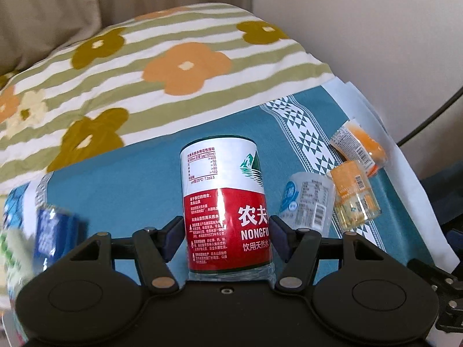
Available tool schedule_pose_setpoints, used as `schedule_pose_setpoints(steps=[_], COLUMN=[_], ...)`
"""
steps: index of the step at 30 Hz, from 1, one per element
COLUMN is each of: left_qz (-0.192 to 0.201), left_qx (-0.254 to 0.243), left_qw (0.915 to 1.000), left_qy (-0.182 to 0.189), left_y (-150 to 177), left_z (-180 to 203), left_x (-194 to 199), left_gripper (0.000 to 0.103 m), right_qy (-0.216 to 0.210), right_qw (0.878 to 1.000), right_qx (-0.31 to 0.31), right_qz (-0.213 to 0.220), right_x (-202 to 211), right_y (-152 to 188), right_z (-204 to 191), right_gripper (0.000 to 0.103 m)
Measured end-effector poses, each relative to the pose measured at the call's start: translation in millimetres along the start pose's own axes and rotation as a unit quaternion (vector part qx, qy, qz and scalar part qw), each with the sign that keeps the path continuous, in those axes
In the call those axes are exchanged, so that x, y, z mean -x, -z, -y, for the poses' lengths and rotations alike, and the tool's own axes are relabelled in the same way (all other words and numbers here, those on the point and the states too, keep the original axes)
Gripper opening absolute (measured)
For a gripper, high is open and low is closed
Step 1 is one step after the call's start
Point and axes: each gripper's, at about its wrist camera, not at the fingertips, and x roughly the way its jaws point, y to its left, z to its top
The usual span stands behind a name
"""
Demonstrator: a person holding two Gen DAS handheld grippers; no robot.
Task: Flip cup upright
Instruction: 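Lift the red-label cup with the left tool, turning it upright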
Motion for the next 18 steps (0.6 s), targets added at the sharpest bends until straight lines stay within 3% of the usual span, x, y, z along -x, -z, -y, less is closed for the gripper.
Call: schedule_pose_setpoints(steps=[8, 18], left_qz=[0.004, -0.042], left_qx=[0.066, 0.104], left_qw=[0.9974, 0.993], left_qy=[-0.028, -0.036], left_y=[53, 108], left_z=[-1, 7], left_x=[29, 11], left_gripper=[0.067, 0.067], right_qy=[-0.052, -0.079], right_qw=[0.996, 0.991], right_qx=[0.066, 0.111], right_qz=[0.004, -0.019], right_x=[5, -8], right_y=[11, 34], right_z=[-9, -12], right_gripper=[0.103, 0.103])
